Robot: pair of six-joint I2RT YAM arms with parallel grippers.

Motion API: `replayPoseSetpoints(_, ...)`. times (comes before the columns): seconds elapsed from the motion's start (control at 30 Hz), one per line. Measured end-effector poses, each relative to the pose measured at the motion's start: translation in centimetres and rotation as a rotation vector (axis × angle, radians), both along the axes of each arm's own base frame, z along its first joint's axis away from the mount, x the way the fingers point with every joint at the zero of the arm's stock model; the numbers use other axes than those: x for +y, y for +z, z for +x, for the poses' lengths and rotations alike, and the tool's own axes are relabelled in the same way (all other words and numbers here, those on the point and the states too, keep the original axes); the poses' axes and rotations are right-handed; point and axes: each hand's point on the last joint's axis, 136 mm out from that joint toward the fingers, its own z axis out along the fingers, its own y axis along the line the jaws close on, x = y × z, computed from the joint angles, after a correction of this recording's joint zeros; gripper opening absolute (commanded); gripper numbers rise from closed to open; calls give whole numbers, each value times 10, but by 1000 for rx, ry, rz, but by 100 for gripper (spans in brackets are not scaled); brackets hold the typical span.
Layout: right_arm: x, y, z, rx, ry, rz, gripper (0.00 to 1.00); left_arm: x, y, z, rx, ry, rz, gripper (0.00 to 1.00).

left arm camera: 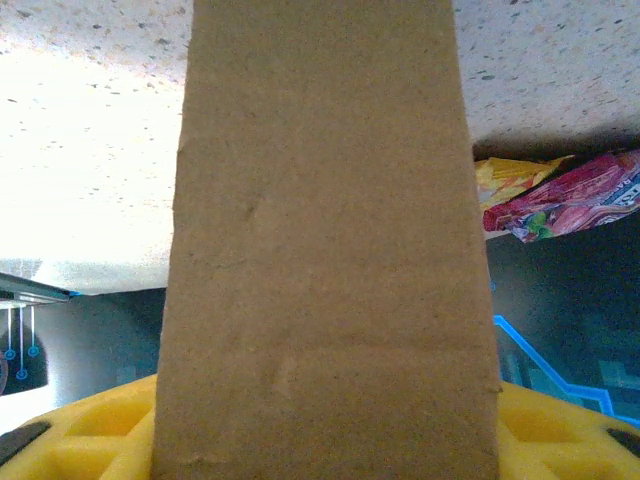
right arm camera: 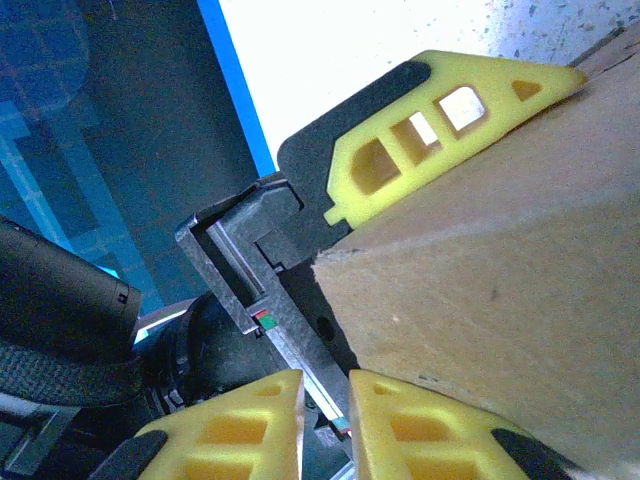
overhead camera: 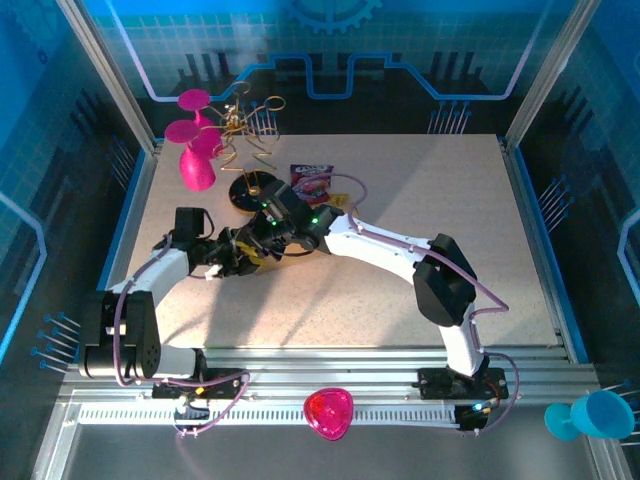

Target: Fold the paper box

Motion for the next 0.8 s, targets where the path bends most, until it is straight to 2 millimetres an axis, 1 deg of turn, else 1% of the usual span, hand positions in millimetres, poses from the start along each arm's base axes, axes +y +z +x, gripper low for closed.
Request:
replayPoseSetpoints(0.17, 0, -1, 2, 15, -12, 22, 20, 0, 0, 0, 2, 0, 7, 24)
replayPoseSetpoints(0.3, 1, -1, 1, 28, -12, 27, 21, -2, 0, 0, 3, -3, 12, 26)
replayPoseSetpoints(0.47, 0, -1, 2, 39, -12, 33, 25, -2, 0, 0, 3, -4, 13, 26)
replayPoseSetpoints(0.6, -2, 4, 5, 31, -14, 42, 33, -3, 0, 0, -1, -6, 19, 16)
replayPoseSetpoints(0.7, -5, 14, 6, 22, -16, 57, 40, -4, 0, 0, -8, -6, 35, 11)
replayPoseSetpoints(0.77, -13, 25, 13, -6, -34, 60, 47, -4, 0, 0, -9, -6, 41, 10)
replayPoseSetpoints(0.8, -21, 33, 19, -26, -49, 61, 49, -4, 1, 0, -8, -6, 42, 10)
